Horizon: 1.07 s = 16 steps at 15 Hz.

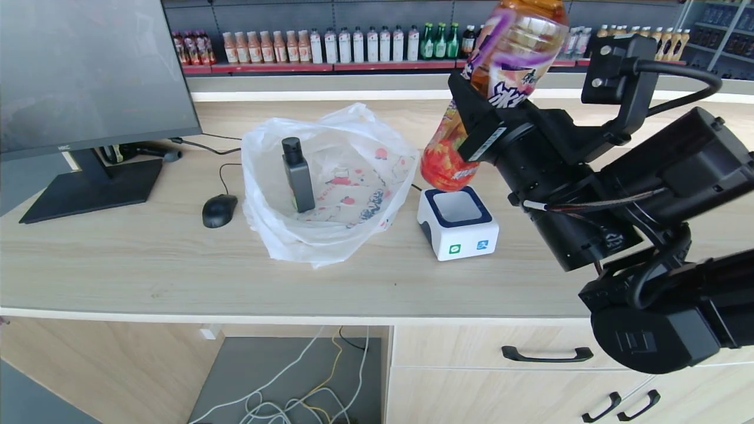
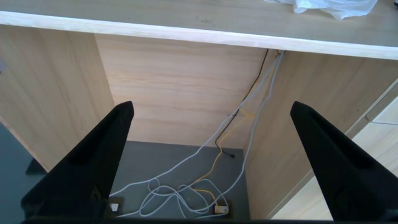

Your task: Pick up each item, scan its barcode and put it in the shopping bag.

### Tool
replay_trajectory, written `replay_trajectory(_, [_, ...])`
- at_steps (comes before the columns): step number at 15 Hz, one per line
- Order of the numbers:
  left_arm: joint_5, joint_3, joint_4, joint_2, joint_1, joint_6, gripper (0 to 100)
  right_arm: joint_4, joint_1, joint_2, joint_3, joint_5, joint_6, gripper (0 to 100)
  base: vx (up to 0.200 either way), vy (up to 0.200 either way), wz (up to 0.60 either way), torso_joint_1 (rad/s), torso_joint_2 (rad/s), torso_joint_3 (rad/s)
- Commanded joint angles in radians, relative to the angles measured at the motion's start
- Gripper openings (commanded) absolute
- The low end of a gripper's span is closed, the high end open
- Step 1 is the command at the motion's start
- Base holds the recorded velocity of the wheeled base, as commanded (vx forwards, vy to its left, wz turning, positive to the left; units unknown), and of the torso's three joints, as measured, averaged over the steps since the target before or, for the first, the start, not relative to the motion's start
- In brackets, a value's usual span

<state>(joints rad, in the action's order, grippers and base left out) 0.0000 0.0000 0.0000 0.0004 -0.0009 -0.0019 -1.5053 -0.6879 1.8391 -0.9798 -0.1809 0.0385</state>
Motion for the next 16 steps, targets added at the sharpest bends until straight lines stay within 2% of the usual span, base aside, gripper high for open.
replay_trajectory(1, [0.000,0.000,0.000,0.000,-0.001,-0.001,100,-0.001,-0.019,0.012,0.001,0.003,-0.002,0,0.000,0.200,0.00,0.002,0.00,-0.002])
replay_trajectory(2, [0.000,0.000,0.000,0.000,0.001,0.000,100,0.005,-0.018,0.022,-0.014,0.031,0.001,0,0.000,0.200,0.00,-0.002,0.00,0.002])
replay_trajectory(10, [0.000,0.000,0.000,0.000,-0.001,0.000,100,0.051,0.065,0.045,-0.056,0.032,0.000,0,0.000,0.200,0.00,0.006,0.00,0.001])
replay_trajectory(14, [0.000,0.000,0.000,0.000,0.001,-0.001,100,0.132,0.064,0.045,-0.097,0.032,0.001,0,0.000,0.000,0.00,0.000,0.00,0.000])
replay_trajectory(16, [0.000,0.000,0.000,0.000,0.001,-0.001,100,0.220,0.065,0.048,-0.142,0.032,0.001,0,0.000,0.000,0.00,0.000,0.00,0.000])
